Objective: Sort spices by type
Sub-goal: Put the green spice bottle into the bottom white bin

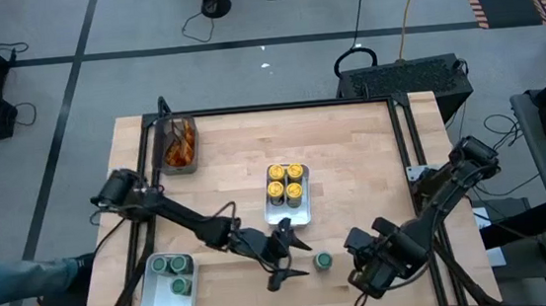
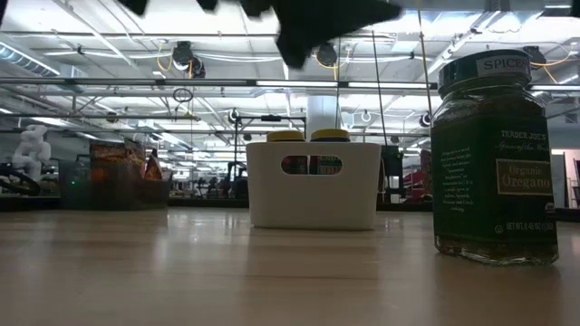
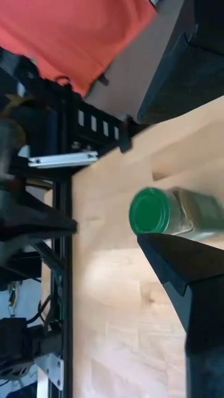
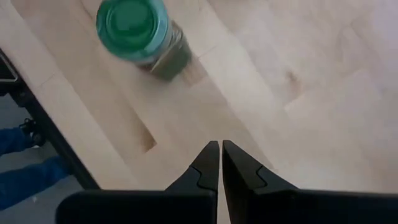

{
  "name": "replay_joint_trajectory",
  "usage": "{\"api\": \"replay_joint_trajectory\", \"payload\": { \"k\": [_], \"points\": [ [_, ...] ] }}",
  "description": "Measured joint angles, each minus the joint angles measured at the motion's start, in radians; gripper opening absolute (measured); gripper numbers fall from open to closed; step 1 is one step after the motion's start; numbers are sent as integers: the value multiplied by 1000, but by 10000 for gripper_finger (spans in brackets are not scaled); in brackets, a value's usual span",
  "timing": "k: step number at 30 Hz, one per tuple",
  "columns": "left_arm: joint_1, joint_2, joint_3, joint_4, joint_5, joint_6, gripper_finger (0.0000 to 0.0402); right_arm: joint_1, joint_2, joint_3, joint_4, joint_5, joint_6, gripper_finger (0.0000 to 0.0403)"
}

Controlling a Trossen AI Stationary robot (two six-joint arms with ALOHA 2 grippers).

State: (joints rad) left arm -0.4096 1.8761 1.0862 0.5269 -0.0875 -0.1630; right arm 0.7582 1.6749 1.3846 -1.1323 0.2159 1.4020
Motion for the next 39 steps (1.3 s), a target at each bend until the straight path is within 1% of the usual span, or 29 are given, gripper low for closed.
{"api": "replay_joint_trajectory", "payload": {
  "k": [4, 6, 9, 11, 13, 17, 26, 32, 39],
  "points": [
    [7, 100, 70, 13, -7, 52, 306, 32, 0, 0, 0, -5, 64, 0],
    [7, 138, 110, 9, -36, 79, 306, 47, 0, 0, -1, -5, 92, 0],
    [5, 169, 150, 0, -95, 98, 306, 69, 0, 0, -2, -7, 130, 0],
    [5, 177, 170, -18, -105, 97, 306, 81, 0, 0, -2, -9, 152, 0],
    [5, 183, 183, -37, -102, 95, 306, 94, 0, 0, -4, -9, 165, 0],
    [11, 187, 185, -47, -65, 96, 306, 110, 0, 0, -14, -9, 186, 0],
    [33, 191, 185, -49, -58, 93, 306, 113, 0, 0, -55, -9, 186, 0],
    [34, 209, 185, -40, -23, 92, 306, 113, 0, 0, -72, -9, 184, 0],
    [28, 256, 219, -45, -36, 92, 306, 112, 0, 0, -74, -9, 185, 0]
  ]
}}
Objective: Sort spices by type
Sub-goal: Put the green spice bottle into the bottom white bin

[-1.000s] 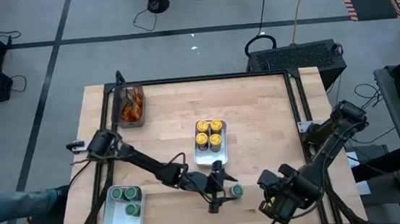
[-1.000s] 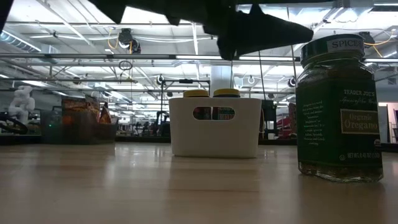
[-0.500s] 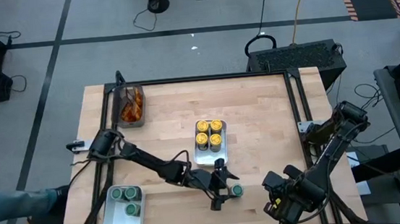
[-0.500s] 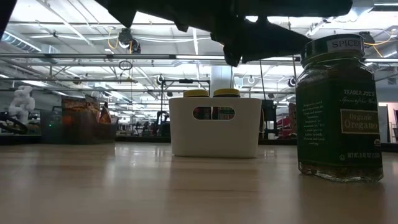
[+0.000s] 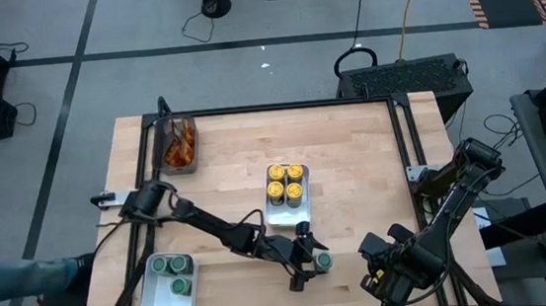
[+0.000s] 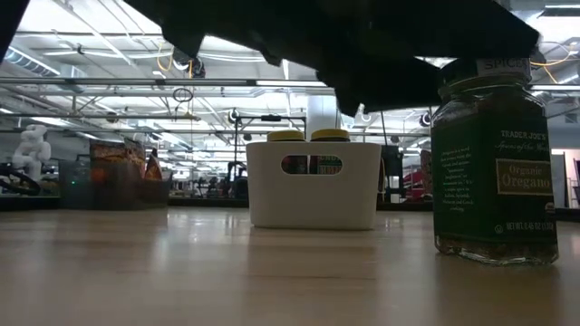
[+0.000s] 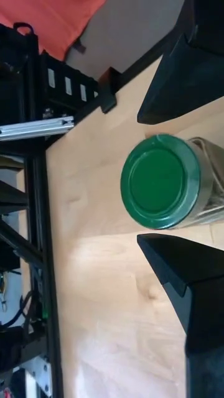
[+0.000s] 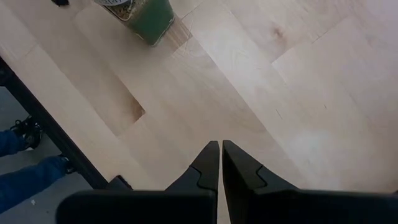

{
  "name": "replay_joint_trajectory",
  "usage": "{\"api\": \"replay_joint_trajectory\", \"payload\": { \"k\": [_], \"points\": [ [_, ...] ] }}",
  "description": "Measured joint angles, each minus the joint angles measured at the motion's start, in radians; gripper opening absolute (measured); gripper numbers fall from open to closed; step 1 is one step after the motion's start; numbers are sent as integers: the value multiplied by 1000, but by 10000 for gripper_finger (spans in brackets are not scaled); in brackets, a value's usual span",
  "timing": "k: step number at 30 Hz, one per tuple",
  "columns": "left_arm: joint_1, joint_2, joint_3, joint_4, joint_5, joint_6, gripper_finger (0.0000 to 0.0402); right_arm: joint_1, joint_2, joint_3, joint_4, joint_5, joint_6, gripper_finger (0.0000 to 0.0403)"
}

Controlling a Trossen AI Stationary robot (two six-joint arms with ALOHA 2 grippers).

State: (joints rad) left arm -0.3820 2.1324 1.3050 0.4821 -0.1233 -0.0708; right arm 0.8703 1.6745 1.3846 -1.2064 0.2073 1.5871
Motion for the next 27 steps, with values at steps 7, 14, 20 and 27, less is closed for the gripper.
{"api": "replay_joint_trajectory", "payload": {
  "k": [7, 14, 20, 27],
  "points": [
    [-5, 20, 47, -42, -3, 3, 306, 0, 0, 0, 3, 0, 9, 0],
    [-5, 21, 47, -85, -4, 2, 306, 0, 0, 0, 4, 0, 9, 0],
    [-5, 21, 47, -81, -3, 1, 306, 0, 0, 0, 3, 0, 8, 0],
    [-5, 21, 47, -80, -3, -2, 306, 0, 0, 0, 3, 0, 11, 0]
  ]
}}
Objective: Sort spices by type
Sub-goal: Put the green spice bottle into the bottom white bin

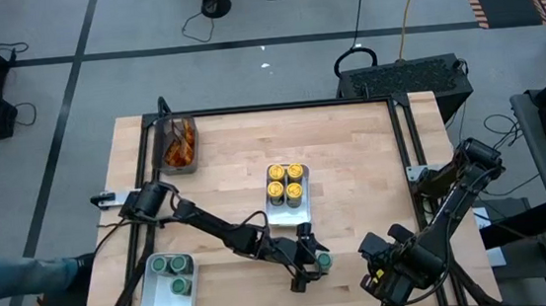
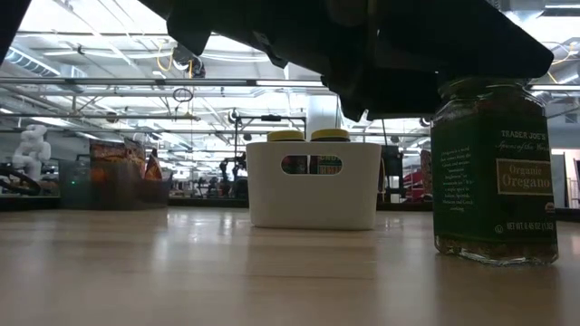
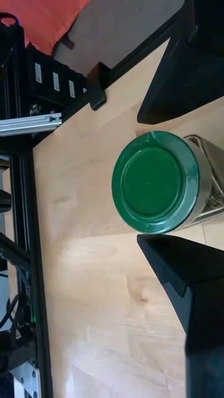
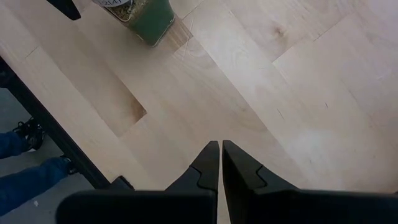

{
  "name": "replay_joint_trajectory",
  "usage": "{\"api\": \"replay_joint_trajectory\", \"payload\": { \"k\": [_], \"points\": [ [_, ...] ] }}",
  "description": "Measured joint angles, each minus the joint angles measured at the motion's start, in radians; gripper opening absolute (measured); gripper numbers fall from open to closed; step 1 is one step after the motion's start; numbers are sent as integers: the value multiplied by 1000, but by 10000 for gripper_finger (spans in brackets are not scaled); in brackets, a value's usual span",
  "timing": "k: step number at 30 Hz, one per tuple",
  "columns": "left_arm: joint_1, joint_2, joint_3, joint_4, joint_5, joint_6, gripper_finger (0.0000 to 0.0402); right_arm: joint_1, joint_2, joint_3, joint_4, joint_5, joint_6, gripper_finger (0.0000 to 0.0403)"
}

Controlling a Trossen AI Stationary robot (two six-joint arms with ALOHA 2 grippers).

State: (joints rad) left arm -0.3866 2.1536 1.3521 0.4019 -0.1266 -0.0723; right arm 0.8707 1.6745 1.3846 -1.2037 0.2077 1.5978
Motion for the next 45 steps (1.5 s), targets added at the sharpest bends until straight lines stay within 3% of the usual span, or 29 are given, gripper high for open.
{"api": "replay_joint_trajectory", "payload": {
  "k": [9, 19, 28, 32, 39, 45],
  "points": [
    [0, 0, 0, 0, -6, 0, 298, 0, 0, 0, 1, 0, 6, 0],
    [0, -3, 0, -1, -9, 0, 214, 0, 0, 0, 1, 0, 6, 0],
    [1, -83, -1, -4, -9, 2, 212, 0, 0, 0, 1, 1, 8, 0],
    [1, -186, -2, -102, 37, 12, 212, 2, 0, 0, 0, 2, 14, 0],
    [-6, -455, -2, -459, 131, 73, 212, 3, 0, 0, 4, 40, 14, 0],
    [-62, -742, -31, -756, 45, 28, 212, 2, 0, 0, 29, 62, 14, 0]
  ]
}}
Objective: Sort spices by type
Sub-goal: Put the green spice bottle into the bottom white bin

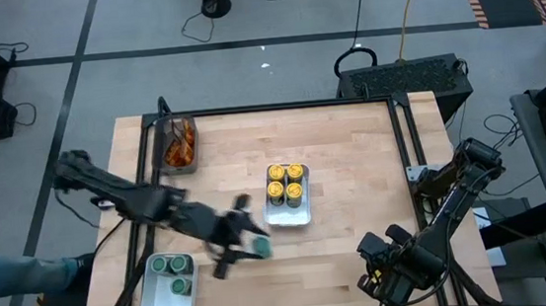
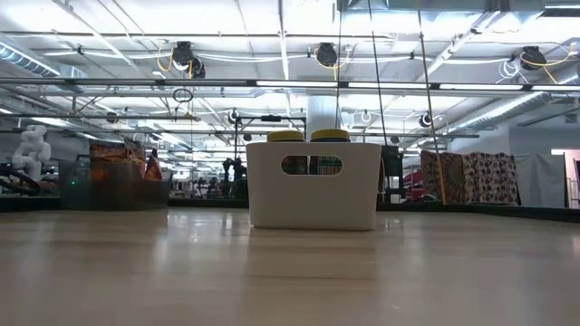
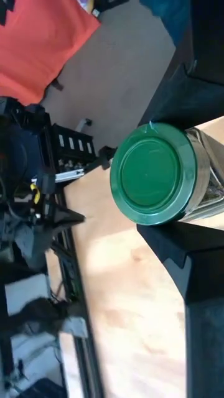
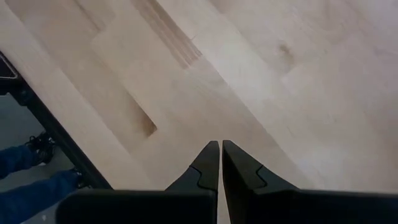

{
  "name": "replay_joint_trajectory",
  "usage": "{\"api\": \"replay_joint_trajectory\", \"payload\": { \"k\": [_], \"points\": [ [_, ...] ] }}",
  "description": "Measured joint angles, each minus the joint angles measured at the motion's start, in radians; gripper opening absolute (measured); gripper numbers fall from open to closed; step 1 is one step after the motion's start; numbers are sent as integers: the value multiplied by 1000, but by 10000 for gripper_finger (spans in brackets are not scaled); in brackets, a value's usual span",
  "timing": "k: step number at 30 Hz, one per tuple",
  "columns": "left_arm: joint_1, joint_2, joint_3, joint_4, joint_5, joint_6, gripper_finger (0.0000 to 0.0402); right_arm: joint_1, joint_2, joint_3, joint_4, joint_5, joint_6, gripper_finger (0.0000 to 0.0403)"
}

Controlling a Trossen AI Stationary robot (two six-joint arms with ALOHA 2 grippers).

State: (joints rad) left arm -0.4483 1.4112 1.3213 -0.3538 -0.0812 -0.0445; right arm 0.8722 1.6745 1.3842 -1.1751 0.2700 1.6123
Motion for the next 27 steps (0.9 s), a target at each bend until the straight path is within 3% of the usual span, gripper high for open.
{"api": "replay_joint_trajectory", "payload": {
  "k": [5, 12, 20, 27],
  "points": [
    [-115, -214, -64, -176, -124, -175, 212, -7, 0, 0, 40, 35, 0, 0],
    [-405, -381, -163, -386, -280, -486, 212, -46, 0, 0, 123, 46, -14, 0],
    [-698, -385, -171, -550, -448, -727, 212, -106, 0, 0, 192, 47, -39, 0],
    [-883, -342, -170, -664, -563, -881, 212, -147, 0, 0, 278, 48, -59, 0]
  ]
}}
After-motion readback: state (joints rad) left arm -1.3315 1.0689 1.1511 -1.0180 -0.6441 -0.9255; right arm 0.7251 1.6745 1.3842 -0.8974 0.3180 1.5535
